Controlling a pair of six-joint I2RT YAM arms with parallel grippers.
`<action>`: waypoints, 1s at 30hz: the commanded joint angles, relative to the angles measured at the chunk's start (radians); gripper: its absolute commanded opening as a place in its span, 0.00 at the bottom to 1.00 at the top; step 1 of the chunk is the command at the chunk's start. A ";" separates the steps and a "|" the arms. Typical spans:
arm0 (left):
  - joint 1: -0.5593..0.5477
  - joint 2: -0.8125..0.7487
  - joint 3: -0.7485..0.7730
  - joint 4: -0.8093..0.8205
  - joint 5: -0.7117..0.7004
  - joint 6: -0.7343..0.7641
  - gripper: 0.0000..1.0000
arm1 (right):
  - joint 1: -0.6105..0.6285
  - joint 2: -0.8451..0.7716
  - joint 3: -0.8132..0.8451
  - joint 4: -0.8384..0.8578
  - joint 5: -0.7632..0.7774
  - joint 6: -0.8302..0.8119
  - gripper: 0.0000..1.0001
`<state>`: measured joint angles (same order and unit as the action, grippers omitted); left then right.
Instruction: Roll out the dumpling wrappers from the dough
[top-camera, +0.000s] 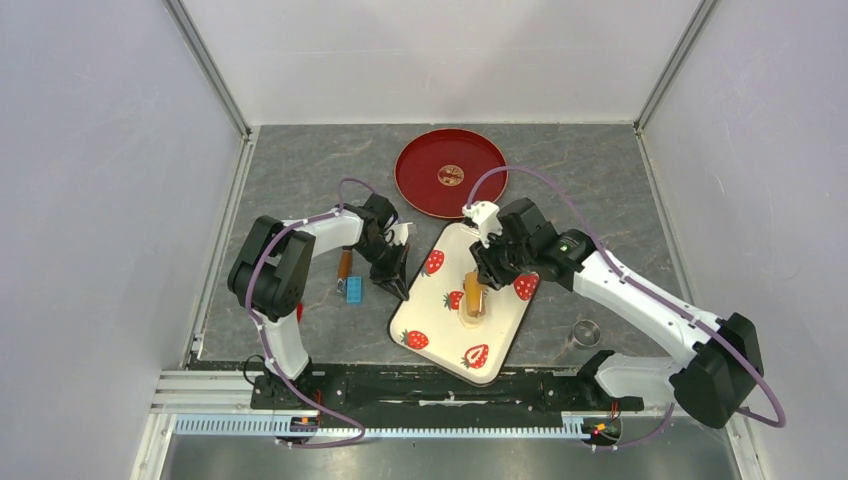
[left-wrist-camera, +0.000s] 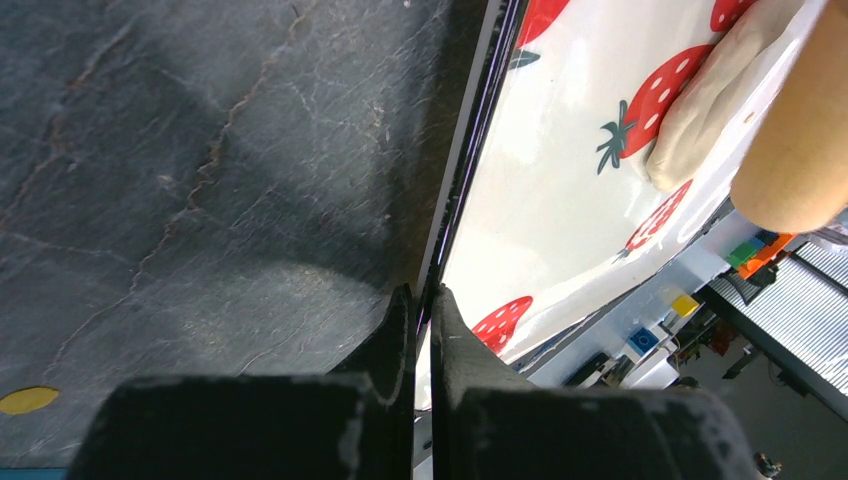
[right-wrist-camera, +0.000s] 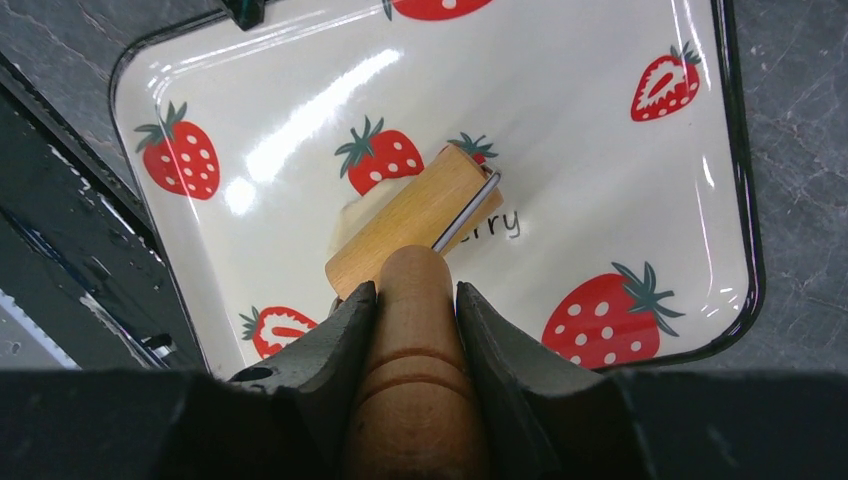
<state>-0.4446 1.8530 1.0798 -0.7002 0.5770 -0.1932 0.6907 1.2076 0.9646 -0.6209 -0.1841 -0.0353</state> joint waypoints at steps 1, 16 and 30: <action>0.004 0.022 0.004 -0.001 -0.093 -0.058 0.02 | 0.007 0.026 0.046 0.008 0.018 -0.031 0.00; 0.004 0.020 -0.015 0.015 -0.108 -0.067 0.02 | 0.060 0.004 -0.093 0.071 0.034 0.022 0.00; 0.005 0.032 -0.009 0.017 -0.115 -0.074 0.02 | 0.071 -0.015 -0.052 -0.033 0.123 0.083 0.00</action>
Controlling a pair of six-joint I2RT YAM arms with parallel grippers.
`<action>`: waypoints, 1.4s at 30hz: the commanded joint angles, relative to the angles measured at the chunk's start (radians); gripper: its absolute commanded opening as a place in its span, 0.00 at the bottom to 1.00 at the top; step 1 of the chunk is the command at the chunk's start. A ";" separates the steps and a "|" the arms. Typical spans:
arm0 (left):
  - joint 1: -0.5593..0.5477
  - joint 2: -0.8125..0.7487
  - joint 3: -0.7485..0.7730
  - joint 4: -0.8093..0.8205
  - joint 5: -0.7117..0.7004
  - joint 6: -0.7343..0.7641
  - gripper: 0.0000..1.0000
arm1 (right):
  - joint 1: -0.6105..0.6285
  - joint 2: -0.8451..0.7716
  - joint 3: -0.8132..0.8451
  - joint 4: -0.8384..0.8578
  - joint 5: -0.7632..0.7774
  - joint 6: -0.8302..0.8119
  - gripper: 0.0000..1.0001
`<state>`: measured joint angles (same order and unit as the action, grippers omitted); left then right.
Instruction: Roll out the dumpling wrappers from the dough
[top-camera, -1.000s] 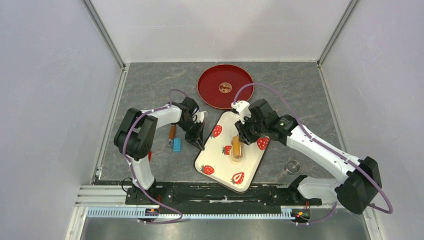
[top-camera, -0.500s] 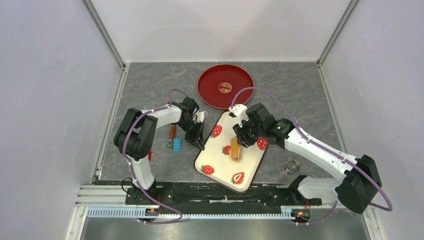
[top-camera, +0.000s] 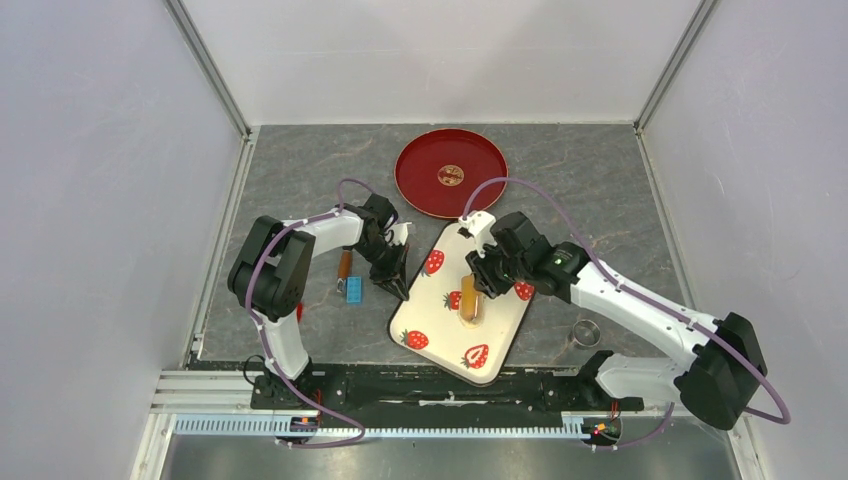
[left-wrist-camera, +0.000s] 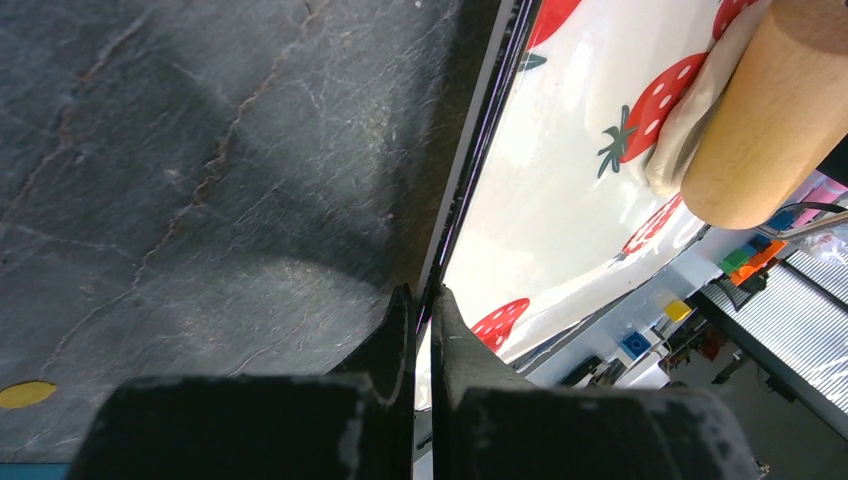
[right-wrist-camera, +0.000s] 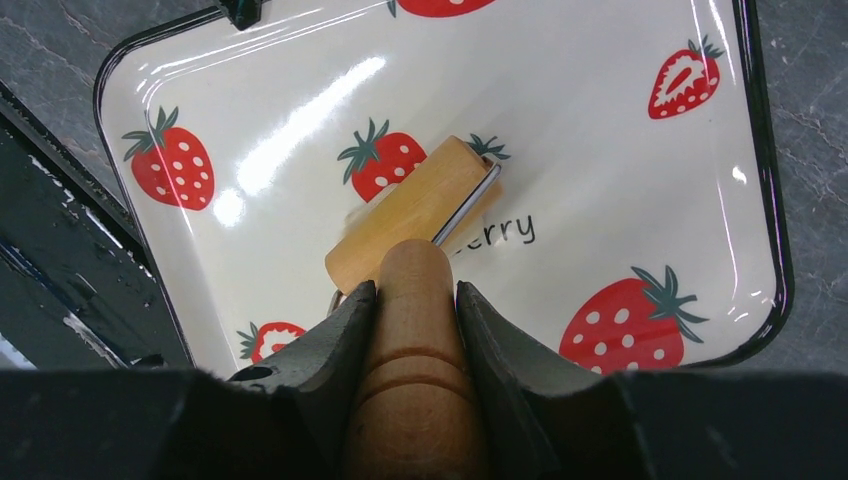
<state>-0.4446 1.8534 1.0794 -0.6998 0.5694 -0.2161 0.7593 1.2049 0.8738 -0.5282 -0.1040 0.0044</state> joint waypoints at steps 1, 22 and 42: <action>0.003 0.032 -0.007 0.012 -0.109 -0.048 0.02 | 0.003 -0.013 0.063 -0.139 0.042 0.051 0.00; 0.005 0.045 0.002 -0.007 -0.120 -0.021 0.02 | 0.026 -0.040 -0.049 -0.081 0.003 0.071 0.00; 0.006 0.044 -0.001 -0.007 -0.127 -0.026 0.02 | 0.055 0.016 -0.140 -0.183 0.051 0.095 0.00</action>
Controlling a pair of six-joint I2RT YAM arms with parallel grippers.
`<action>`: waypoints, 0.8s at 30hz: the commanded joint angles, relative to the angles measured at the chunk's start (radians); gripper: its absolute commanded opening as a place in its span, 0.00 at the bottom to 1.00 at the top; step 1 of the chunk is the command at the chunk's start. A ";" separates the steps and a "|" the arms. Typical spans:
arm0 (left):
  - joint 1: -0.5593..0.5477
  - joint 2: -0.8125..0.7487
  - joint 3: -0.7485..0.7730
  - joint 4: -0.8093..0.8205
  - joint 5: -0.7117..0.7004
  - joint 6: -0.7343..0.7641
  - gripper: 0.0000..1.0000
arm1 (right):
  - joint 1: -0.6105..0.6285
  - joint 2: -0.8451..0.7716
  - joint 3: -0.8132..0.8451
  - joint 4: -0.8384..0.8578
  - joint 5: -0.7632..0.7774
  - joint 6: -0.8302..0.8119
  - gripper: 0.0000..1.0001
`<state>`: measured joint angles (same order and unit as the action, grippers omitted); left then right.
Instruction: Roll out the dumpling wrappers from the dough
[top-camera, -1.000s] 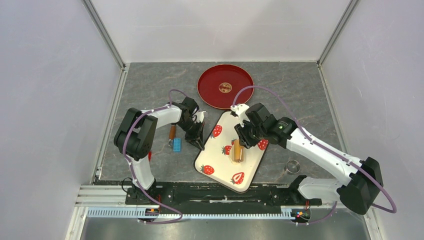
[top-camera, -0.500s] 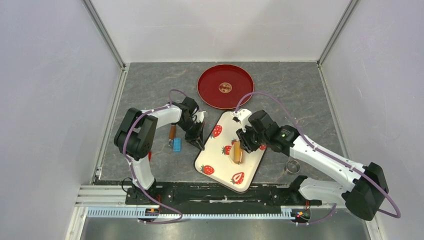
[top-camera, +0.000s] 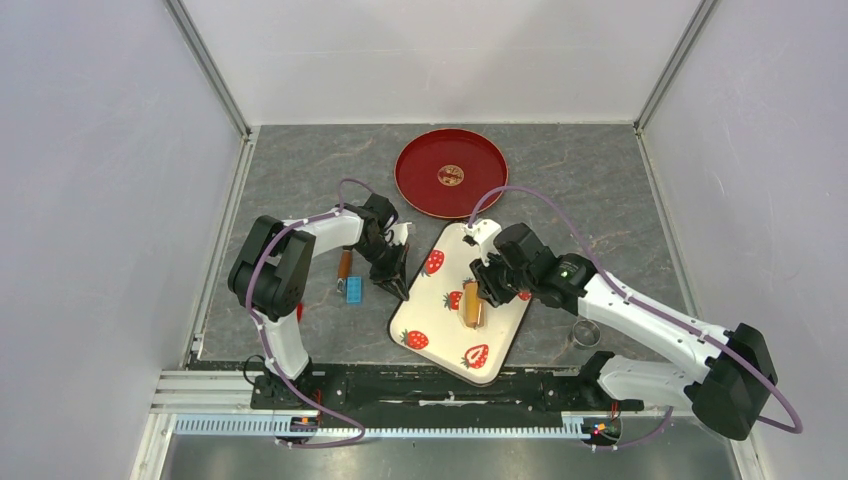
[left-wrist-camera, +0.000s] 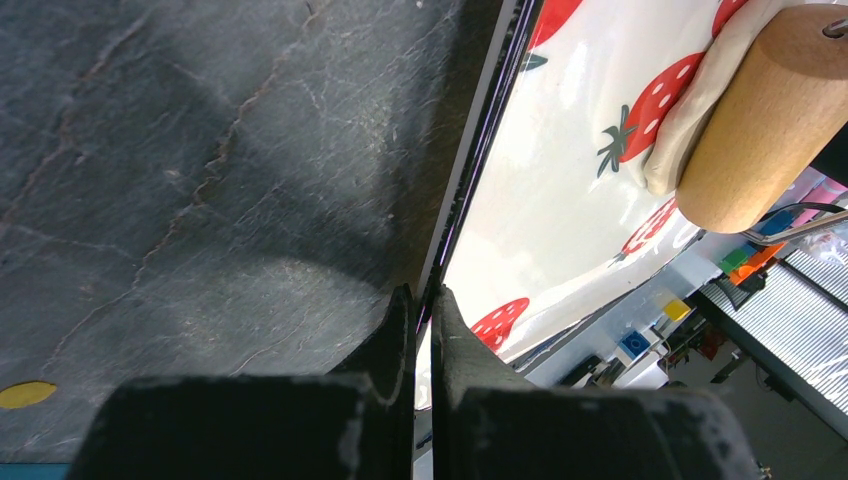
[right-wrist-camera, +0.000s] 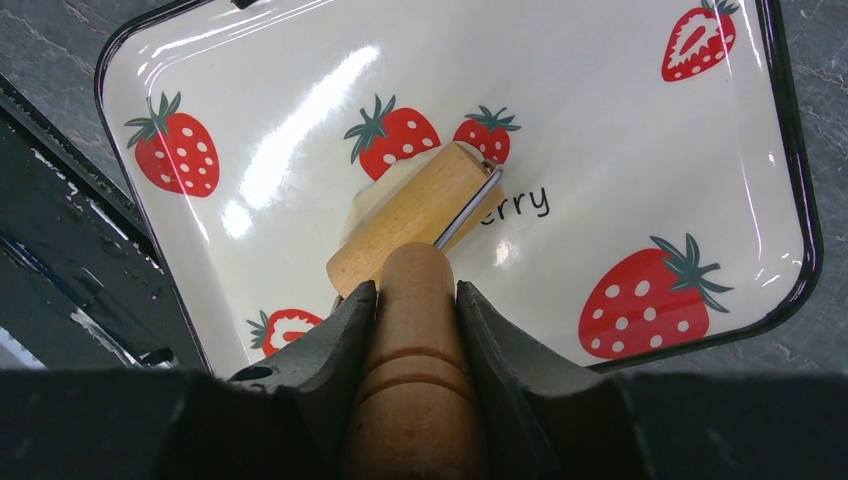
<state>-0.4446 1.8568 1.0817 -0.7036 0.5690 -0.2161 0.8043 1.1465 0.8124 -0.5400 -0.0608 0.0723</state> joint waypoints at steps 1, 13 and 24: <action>0.005 0.039 -0.003 -0.003 -0.127 -0.026 0.02 | 0.012 0.080 -0.084 -0.179 0.003 0.029 0.00; 0.005 0.043 -0.001 -0.003 -0.123 -0.025 0.02 | 0.018 0.104 -0.179 -0.221 -0.022 0.051 0.00; 0.006 0.042 -0.002 -0.003 -0.127 -0.024 0.02 | 0.075 0.131 -0.236 -0.225 -0.025 0.093 0.00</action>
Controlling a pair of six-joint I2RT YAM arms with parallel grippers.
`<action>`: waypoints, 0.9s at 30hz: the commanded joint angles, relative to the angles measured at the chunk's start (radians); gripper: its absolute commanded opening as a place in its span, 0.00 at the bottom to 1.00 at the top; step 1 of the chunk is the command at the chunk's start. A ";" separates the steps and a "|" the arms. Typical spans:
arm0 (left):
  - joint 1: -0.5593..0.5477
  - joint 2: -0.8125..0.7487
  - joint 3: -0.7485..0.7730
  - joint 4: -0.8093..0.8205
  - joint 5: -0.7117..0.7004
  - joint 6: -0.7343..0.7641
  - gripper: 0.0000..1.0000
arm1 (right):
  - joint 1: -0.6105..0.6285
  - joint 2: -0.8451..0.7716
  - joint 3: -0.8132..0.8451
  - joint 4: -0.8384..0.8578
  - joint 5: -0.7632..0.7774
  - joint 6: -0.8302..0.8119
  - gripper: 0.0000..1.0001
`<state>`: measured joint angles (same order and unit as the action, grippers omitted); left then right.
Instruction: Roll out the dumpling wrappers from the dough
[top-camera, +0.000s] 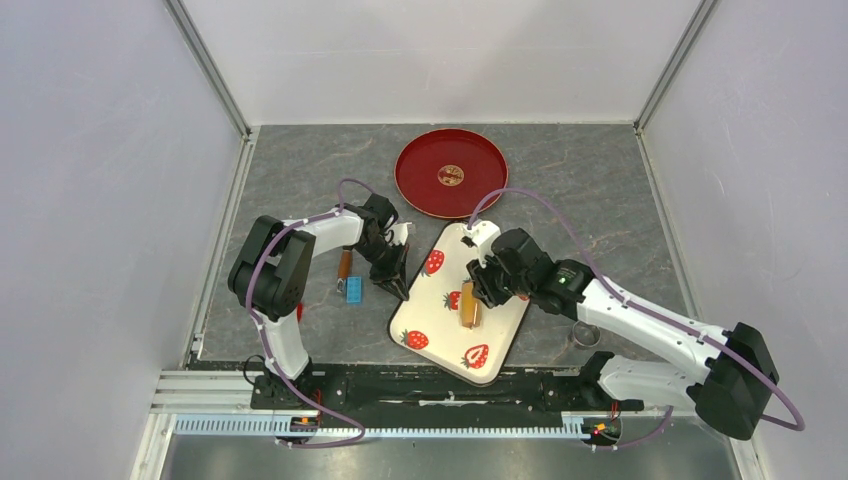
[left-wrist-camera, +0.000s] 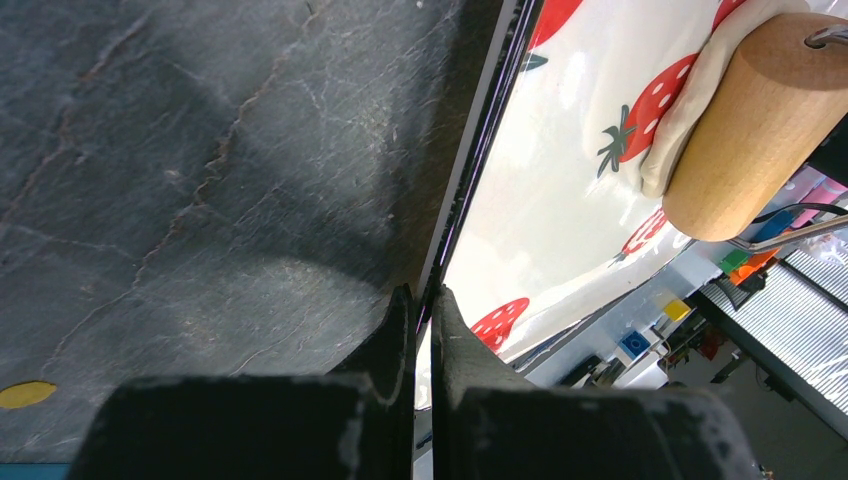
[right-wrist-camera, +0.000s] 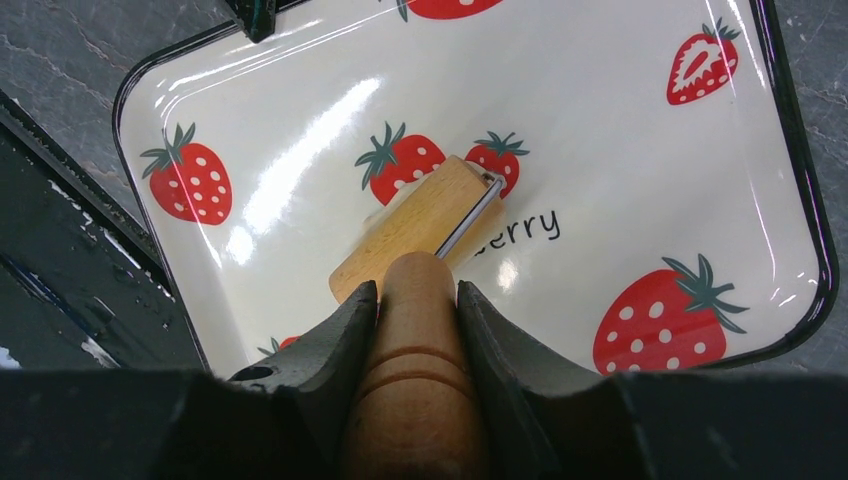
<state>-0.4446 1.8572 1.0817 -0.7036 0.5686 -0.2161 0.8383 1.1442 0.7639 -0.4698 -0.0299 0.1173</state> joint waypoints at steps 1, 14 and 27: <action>0.006 0.042 -0.002 -0.003 -0.128 -0.023 0.02 | 0.044 0.136 -0.194 -0.296 -0.055 0.050 0.00; 0.007 0.049 0.012 -0.013 -0.130 -0.016 0.02 | 0.067 0.161 -0.228 -0.307 -0.052 0.098 0.00; 0.009 0.049 0.016 -0.015 -0.129 -0.014 0.02 | 0.096 0.184 -0.244 -0.283 -0.077 0.118 0.00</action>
<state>-0.4446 1.8713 1.0988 -0.7238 0.5686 -0.2157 0.8932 1.1519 0.7227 -0.3614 0.0410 0.1761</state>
